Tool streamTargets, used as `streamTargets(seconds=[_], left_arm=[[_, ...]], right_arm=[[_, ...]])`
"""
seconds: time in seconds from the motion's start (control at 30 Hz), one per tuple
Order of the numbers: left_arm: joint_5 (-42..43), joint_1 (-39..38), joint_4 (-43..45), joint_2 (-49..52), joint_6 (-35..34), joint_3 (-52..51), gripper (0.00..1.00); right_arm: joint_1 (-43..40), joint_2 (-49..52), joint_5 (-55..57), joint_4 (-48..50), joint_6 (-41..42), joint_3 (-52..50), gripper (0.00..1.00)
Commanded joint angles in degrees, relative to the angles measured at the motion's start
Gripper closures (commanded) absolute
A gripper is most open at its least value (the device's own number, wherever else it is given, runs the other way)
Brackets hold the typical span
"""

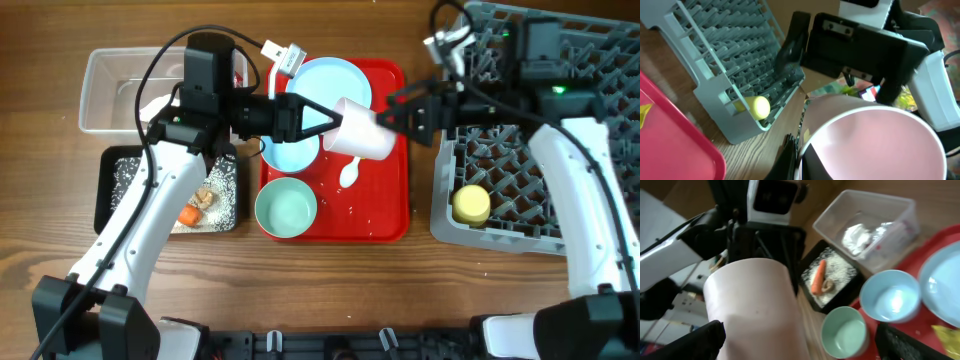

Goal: Sort waste into correct bins and load items into the dishwasher rack
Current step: 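Lift the pink cup with the left gripper toward the right gripper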

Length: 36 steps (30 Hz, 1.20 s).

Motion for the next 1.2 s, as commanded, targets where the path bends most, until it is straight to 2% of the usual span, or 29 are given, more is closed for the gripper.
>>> streamTargets(seconds=[0.0, 0.2, 0.57, 0.63, 0.67, 0.77, 1.0, 1.17], left_arm=[[2.2, 0.1, 1.8, -0.2, -0.4, 0.3, 0.96], [2.2, 2.5, 9.9, -0.2, -6.4, 0.3, 0.96], [1.5, 2.6, 10.6, -0.2, -6.4, 0.3, 0.96], [1.5, 2.6, 11.2, -0.2, -6.4, 0.3, 0.96], [1.5, 2.6, 11.4, -0.2, -6.4, 0.3, 0.96], [1.5, 2.6, 11.4, -0.2, -6.4, 0.3, 0.96], [1.5, 2.6, 11.3, -0.2, -6.4, 0.3, 0.96], [1.5, 2.6, 10.9, -0.2, -6.3, 0.3, 0.96]], right_arm=[[3.4, 1.0, -3.4, 0.5, -2.9, -0.2, 0.03], [3.6, 1.1, -3.7, 0.5, -2.8, -0.2, 0.04], [3.6, 1.1, -5.3, 1.5, -2.8, -0.2, 0.17], [4.1, 1.1, -5.3, 1.6, -2.8, -0.2, 0.17], [5.2, 1.1, -5.3, 1.9, -2.9, -0.2, 0.12], [8.1, 1.1, -4.8, 3.7, -2.8, -0.2, 0.12], [8.9, 1.1, -3.5, 4.2, -2.7, -0.2, 0.28], [8.3, 1.1, -3.5, 7.8, 0.0, -0.2, 0.27]])
